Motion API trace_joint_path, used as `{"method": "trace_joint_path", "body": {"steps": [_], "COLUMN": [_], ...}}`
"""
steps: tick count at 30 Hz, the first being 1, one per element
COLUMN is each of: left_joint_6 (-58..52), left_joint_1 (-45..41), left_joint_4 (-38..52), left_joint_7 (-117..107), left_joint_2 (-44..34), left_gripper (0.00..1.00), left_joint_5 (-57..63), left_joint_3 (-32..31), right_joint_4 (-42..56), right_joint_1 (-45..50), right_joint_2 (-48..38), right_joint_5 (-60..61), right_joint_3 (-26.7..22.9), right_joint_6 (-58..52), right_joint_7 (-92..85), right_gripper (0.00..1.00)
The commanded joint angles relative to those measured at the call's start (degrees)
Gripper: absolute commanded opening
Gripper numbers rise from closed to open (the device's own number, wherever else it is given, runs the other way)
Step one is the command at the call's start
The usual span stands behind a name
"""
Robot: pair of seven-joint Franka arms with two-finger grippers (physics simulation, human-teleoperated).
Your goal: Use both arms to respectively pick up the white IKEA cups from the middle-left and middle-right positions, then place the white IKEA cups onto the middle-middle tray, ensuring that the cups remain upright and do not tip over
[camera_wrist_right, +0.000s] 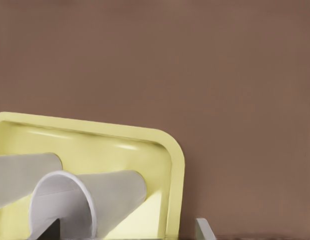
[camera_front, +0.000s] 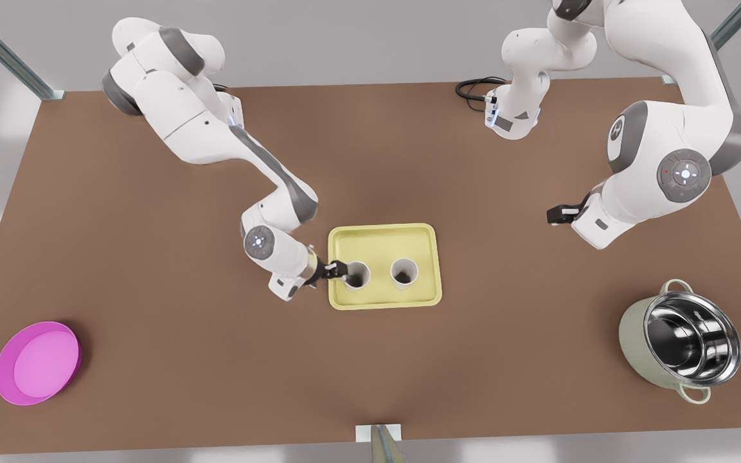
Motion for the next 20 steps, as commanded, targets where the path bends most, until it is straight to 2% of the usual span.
{"method": "trace_joint_path", "body": {"steps": [1, 4, 5, 6, 7, 8, 10, 14, 16, 20], "left_joint_6": [-0.1, -0.1, -0.1, -0.1, -0.1, -0.2, -0.4, -0.5, -0.4, -2.9], "left_joint_1": [-0.1, -0.1, 0.0, -0.1, 0.0, 0.1, 0.1, 1.2, 2.1, 2.0], "left_joint_4": [0.0, 0.0, 0.0, 0.0, -0.1, -0.1, -0.1, -0.2, -0.1, -0.1], "left_joint_7": [8.0, 8.0, 8.1, 8.1, 8.2, 8.2, 8.3, 8.3, 8.4, 8.3], "left_joint_2": [-0.1, 0.0, 0.0, 0.0, 0.0, 0.0, 0.0, 1.1, 1.1, 1.9], "left_gripper": [1.00, 1.00, 1.00, 1.00, 1.00, 1.00, 1.00, 1.00, 1.00, 1.00], "left_joint_5": [0.1, 0.1, 0.1, 0.1, 0.1, 0.1, 0.1, -1.4, 2.3, 1.9], "left_joint_3": [0.0, 0.0, 0.0, 0.0, 0.0, 0.0, 0.0, 0.2, 0.0, 0.0], "right_joint_4": [0.0, 0.1, 0.1, 3.4, 6.4, 6.4, 6.4, 7.6, 5.3, 5.9], "right_joint_1": [-3.0, -13.4, -17.0, -18.5, -18.6, -21.5, -25.6, -26.4, -26.7, -26.7], "right_joint_2": [-4.7, -4.5, -2.3, 2.2, 4.2, 3.8, -0.1, -14.8, -23.2, -27.6], "right_joint_5": [-0.1, -11.0, -14.6, -14.6, -14.6, -14.6, -13.9, -7.5, -4.6, -3.8], "right_joint_3": [0.0, -0.1, -1.5, -4.6, -10.0, -11.3, -11.1, -10.7, -10.8, -11.1], "right_joint_6": [-14.1, -25.6, -26.1, -25.7, -25.8, -25.9, -29.5, -44.4, -52.4, -55.6], "right_joint_7": [4.1, 1.7, -0.4, -3.1, -5.1, -5.6, -11.5, -11.6, -15.2, -15.2], "right_gripper": [1.00, 1.00, 1.00, 1.00, 1.00, 1.00, 1.00, 1.00, 1.00, 1.00]}}
